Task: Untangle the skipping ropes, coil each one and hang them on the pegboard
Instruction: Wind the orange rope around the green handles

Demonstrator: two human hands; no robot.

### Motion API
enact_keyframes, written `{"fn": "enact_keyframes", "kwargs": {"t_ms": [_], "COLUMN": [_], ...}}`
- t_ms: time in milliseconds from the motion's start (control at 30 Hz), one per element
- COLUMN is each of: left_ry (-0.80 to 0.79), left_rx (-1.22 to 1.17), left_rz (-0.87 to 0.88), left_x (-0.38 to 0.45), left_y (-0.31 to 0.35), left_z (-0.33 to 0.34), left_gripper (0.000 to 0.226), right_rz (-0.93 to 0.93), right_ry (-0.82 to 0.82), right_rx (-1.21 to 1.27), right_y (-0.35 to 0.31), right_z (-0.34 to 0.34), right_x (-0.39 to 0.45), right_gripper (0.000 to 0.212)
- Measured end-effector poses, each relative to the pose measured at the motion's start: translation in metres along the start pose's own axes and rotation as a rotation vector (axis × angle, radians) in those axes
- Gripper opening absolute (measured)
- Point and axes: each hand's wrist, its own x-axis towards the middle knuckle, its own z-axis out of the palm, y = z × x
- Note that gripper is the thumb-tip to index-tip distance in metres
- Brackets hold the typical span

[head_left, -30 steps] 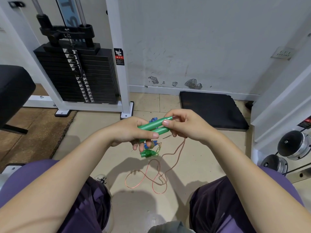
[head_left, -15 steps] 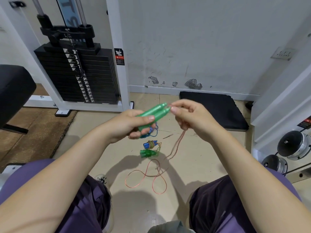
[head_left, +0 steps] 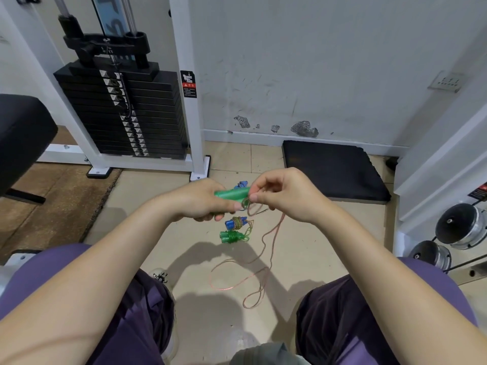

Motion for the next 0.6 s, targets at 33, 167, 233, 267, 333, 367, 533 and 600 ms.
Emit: {"fn": "enact_keyframes", "kwargs": {"t_ms": [33,167,233,267,333,367,533,600], "left_ry": [-0.078,-0.191,-0.201,-0.21,-0.233,-0.241,-0.248,-0.232], "left_rx": [0.023,0.056,0.051,0.052,0.027,-0.009,-0.262,-0.357], "left_rz": [0.006,0.039,0.046,0.059,0.101,0.127,0.206,0.202], "left_x": [-0.002,-0.006,-0.006,-0.006,-0.006,-0.007,-0.007,-0.006], "left_y": [0.001,0.008,0.009,0.01,0.012,0.013,0.013,0.011], "left_z": [0.002,0.008,0.013,0.016,0.019,0.019,0.01,0.008], "left_gripper": [0.026,0.042,0.06,0.059,0.046,0.043,0.018,0.025], "right_rz": [-0.013,-0.046,-0.066,-0.073,-0.073,-0.067,0.015,0.054], "right_ry": [-0.004,-0.029,-0.063,-0.081,-0.094,-0.081,-0.055,-0.113], "right_rx": [0.002,0.058,0.081,0.101,0.173,0.22,0.33,0.349], "right_y": [-0.002,-0.007,-0.007,-0.007,-0.005,-0.004,0.003,0.005], "right_z": [0.001,0.004,0.008,0.01,0.01,0.009,-0.003,-0.005], "right_x": [0.0,-0.001,-0.001,-0.001,-0.001,0.0,-0.001,-0.001], "right_gripper": [0.005,0.005,0.005,0.006,0.012,0.015,0.015,0.013]}}
